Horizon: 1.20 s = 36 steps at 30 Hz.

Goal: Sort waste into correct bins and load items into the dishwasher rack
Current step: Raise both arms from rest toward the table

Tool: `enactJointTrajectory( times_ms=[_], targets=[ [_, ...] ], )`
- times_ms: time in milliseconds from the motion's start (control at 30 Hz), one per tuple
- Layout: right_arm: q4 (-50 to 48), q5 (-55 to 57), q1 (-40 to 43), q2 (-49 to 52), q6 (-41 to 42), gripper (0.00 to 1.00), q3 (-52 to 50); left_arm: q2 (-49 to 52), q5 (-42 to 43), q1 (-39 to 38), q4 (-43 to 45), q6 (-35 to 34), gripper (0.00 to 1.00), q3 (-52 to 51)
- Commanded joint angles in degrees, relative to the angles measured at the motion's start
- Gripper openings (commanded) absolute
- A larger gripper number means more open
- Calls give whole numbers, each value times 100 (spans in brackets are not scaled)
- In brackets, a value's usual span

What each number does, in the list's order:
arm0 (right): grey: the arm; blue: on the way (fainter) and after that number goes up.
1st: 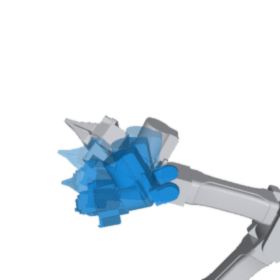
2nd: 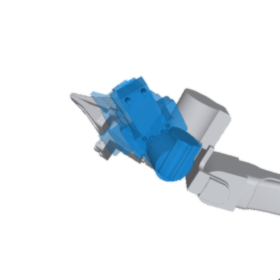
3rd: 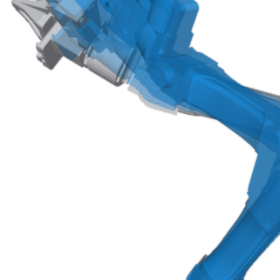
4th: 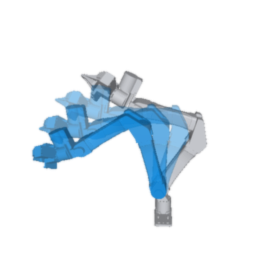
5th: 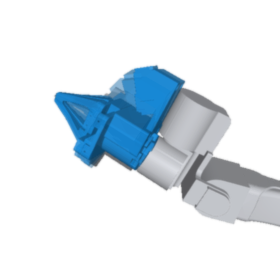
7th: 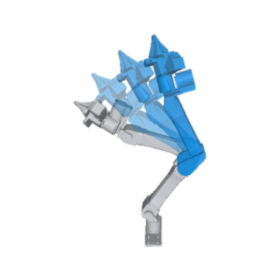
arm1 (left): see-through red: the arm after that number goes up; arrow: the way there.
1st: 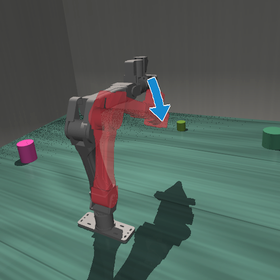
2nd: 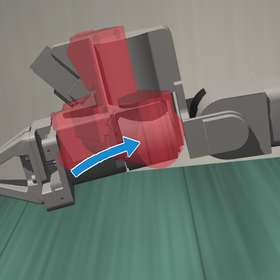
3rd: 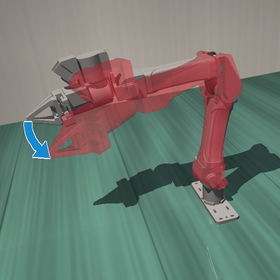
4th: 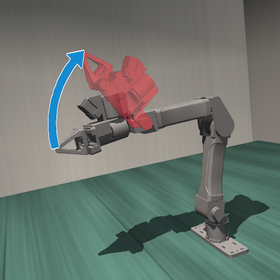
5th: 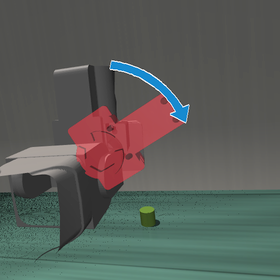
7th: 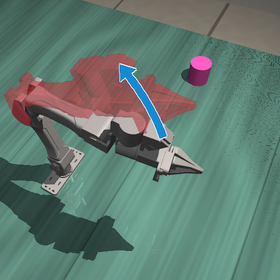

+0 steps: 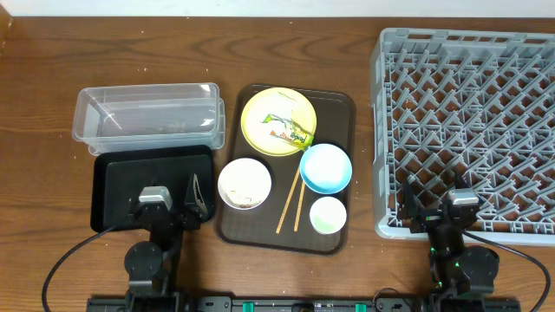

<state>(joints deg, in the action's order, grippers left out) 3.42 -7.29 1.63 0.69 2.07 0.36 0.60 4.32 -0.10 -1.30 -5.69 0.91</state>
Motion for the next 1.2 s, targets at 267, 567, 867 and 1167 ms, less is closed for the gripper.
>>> enactJointTrajectory(
  times_ms=[267, 567, 867, 1167],
  targets=[
    [22, -46, -90, -37, -85, 99, -4, -37, 61, 13, -232, 94, 82, -68],
    [22, -48, -90, -37, -85, 99, -4, -37, 61, 13, -229, 94, 82, -68],
    [22, -50, -90, -37, 9, 99, -4, -37, 61, 13, -229, 94, 82, -68],
    [26, -48, -90, -28, 114, 99, 63, 7, 63, 13, -310, -192, 82, 37]
  ],
)
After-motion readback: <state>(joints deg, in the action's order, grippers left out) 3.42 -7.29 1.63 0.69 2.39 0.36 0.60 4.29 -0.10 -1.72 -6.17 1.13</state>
